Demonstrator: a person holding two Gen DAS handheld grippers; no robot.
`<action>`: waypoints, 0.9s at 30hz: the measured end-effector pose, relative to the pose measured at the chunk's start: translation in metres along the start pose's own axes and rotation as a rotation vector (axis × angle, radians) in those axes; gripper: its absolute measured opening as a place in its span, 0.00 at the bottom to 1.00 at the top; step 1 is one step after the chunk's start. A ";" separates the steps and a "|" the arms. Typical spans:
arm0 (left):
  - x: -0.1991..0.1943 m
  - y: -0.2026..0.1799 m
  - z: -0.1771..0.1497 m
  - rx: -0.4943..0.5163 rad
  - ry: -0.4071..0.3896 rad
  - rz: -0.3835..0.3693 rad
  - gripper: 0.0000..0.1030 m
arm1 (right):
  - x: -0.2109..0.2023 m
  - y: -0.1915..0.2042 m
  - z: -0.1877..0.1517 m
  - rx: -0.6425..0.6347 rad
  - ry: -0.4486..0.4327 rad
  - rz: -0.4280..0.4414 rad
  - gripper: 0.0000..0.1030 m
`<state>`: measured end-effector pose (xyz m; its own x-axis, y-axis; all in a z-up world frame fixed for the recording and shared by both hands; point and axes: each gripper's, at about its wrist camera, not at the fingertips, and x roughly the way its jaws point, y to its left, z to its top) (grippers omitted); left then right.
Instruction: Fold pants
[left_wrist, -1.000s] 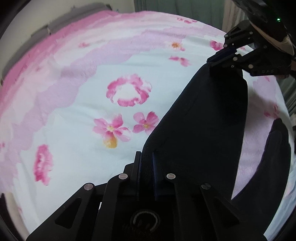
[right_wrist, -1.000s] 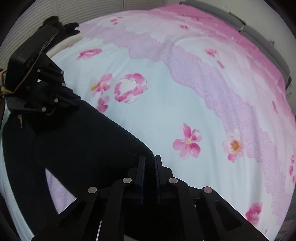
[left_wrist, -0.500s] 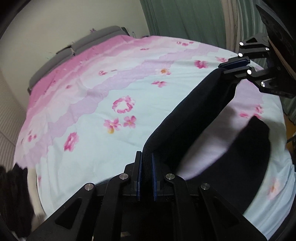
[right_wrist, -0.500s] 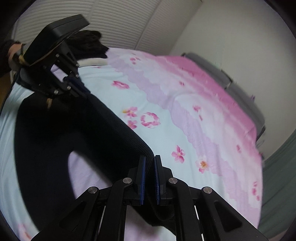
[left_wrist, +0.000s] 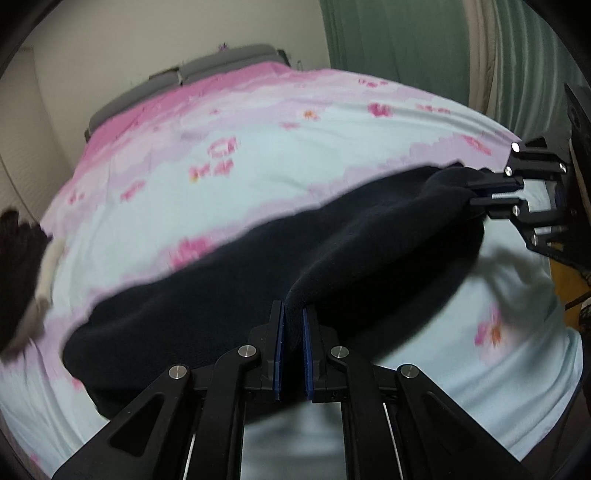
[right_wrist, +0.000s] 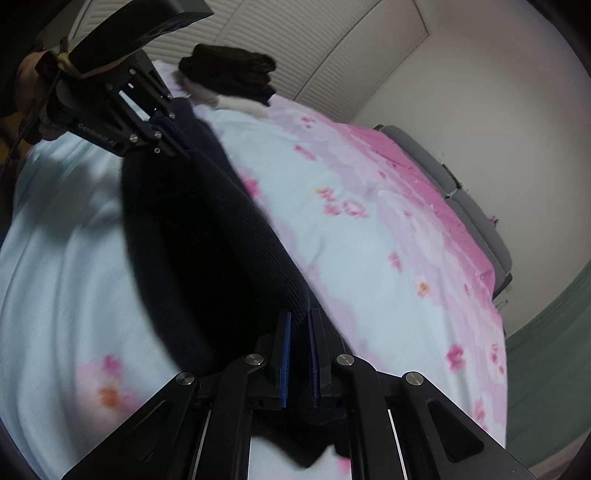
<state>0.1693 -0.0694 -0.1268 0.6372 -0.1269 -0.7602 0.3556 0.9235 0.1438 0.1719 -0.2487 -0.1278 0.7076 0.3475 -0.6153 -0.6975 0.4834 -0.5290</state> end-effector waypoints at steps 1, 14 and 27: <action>0.002 -0.003 -0.007 -0.002 0.011 0.000 0.10 | 0.001 0.004 -0.004 0.005 0.006 0.009 0.08; 0.014 -0.017 -0.037 -0.057 -0.008 0.031 0.13 | 0.019 0.050 -0.042 0.104 0.064 0.025 0.10; -0.056 0.009 -0.040 -0.178 -0.088 0.057 0.60 | -0.037 0.044 -0.021 0.349 0.027 -0.155 0.62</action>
<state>0.1095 -0.0397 -0.1077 0.7128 -0.0969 -0.6946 0.1960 0.9785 0.0646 0.1125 -0.2578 -0.1404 0.7951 0.2302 -0.5611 -0.4987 0.7748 -0.3887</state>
